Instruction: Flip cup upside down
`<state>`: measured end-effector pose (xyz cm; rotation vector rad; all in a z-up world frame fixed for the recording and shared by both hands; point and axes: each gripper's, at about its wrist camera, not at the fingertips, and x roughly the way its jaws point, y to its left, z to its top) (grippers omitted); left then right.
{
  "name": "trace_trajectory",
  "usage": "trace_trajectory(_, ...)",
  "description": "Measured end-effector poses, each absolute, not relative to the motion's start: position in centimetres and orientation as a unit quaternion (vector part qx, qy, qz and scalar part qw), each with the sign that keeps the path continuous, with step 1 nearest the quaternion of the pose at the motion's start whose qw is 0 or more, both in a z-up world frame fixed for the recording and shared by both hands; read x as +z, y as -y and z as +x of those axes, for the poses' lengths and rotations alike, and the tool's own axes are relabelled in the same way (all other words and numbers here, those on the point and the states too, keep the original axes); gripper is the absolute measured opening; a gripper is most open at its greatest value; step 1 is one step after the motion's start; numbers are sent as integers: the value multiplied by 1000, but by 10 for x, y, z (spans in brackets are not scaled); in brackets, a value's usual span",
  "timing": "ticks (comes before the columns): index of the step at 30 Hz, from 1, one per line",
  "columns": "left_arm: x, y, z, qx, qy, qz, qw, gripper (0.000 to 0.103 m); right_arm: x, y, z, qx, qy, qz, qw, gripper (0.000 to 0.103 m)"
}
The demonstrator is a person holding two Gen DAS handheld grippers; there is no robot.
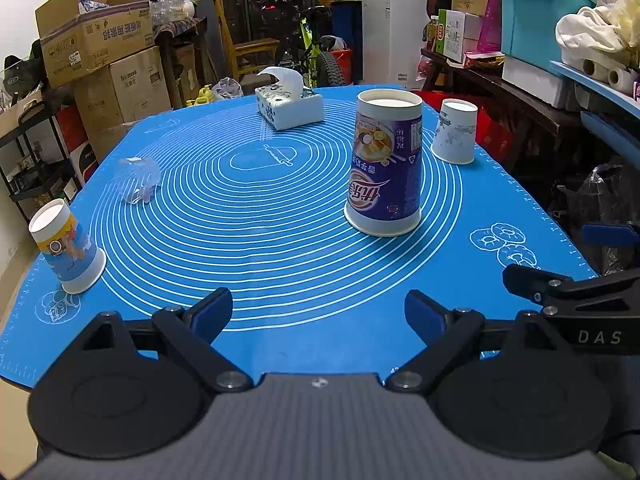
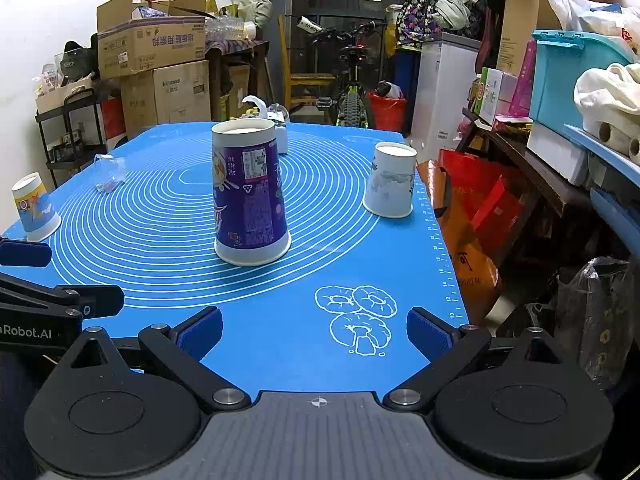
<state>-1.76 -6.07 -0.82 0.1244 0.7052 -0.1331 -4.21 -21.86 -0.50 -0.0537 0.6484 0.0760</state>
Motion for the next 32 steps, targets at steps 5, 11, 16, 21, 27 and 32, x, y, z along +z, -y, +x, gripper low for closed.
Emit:
trace_trajectory(5,-6,61,-17,-64,-342,59,936,92,-6,218,-43,36,-319,-26,947,98)
trace_trajectory(11,-5,61,-17,-64,-343,59,935,92,-5,218,-43,36,-318,-26,947,98)
trace_trajectory(16,-6,60,-17,-64,-343,60,935,92,-5,216,-44,36,-316,-27,948,98)
trace_trajectory(21,-6,60,-16,-64,-344,60,935,92,-5,216,-43,36,-317,-26,947,98)
trace_trajectory(27,-6,60,-16,-65,-344,60,935,92,-7,215,-42,36,-321,-26,946,98)
trace_trajectory(32,-6,60,-15,-66,-345,60,934,92,-8,214,-41,36,-322,-25,946,98)
